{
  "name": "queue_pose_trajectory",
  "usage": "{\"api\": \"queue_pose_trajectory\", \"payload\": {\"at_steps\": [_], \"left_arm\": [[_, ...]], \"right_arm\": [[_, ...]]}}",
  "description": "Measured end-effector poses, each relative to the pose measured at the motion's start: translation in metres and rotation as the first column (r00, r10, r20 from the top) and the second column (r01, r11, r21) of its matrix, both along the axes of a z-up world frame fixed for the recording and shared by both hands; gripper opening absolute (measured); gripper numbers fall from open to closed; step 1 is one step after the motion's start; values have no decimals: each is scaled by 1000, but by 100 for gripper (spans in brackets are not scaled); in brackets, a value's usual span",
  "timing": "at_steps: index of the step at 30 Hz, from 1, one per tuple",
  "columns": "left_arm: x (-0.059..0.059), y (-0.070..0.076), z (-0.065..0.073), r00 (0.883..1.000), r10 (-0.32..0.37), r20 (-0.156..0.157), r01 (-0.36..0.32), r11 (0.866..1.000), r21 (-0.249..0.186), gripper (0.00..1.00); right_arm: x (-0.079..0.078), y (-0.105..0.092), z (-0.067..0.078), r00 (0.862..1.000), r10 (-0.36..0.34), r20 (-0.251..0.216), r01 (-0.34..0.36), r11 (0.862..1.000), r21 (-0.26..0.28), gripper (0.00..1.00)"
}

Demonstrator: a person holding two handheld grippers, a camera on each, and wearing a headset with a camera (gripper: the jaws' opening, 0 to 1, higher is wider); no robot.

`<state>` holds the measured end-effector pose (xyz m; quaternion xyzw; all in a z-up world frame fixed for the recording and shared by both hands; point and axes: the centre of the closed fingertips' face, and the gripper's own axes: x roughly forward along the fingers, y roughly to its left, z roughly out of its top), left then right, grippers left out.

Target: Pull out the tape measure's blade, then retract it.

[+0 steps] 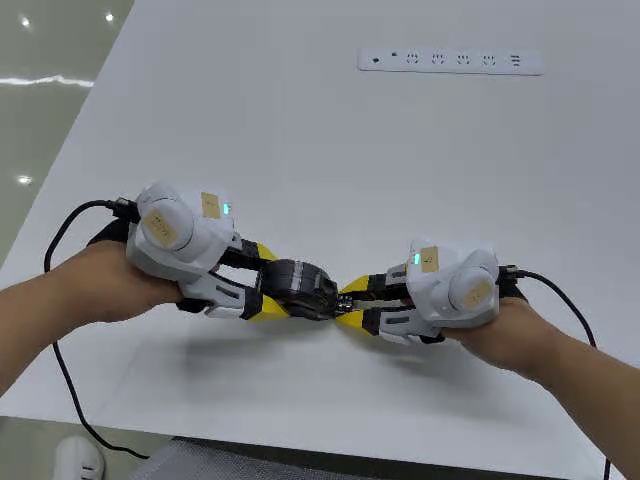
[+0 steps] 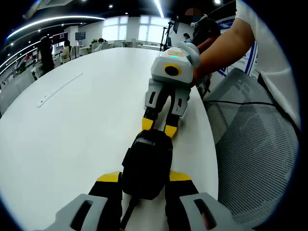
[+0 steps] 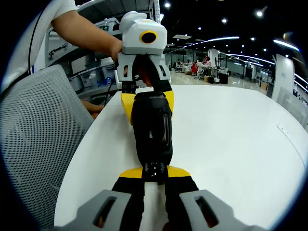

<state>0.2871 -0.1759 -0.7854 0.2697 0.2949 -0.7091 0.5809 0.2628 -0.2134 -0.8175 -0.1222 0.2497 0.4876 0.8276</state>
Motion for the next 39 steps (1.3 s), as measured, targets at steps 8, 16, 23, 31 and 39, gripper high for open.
{"api": "queue_pose_trajectory", "payload": {"at_steps": [8,16,23,31,39], "left_arm": [[-1,0,-1,1000,-4,16,4,1000,29,30],[-1,2,-1,999,-24,26,23,999,35,30],[-1,1,-1,999,-26,25,26,999,35,30],[-1,1,-1,999,-28,26,27,999,31,30],[-3,0,-1,999,-35,30,34,999,38,30]], "right_arm": [[1,-4,0,1000,-7,10,7,1000,-23,13],[-2,-8,1,1000,0,13,0,999,-33,13],[-6,-18,3,1000,5,12,-5,999,-48,13],[-14,-33,5,1000,7,8,-7,998,-68,13],[-22,-46,3,1000,15,2,-15,995,-99,13]]}}
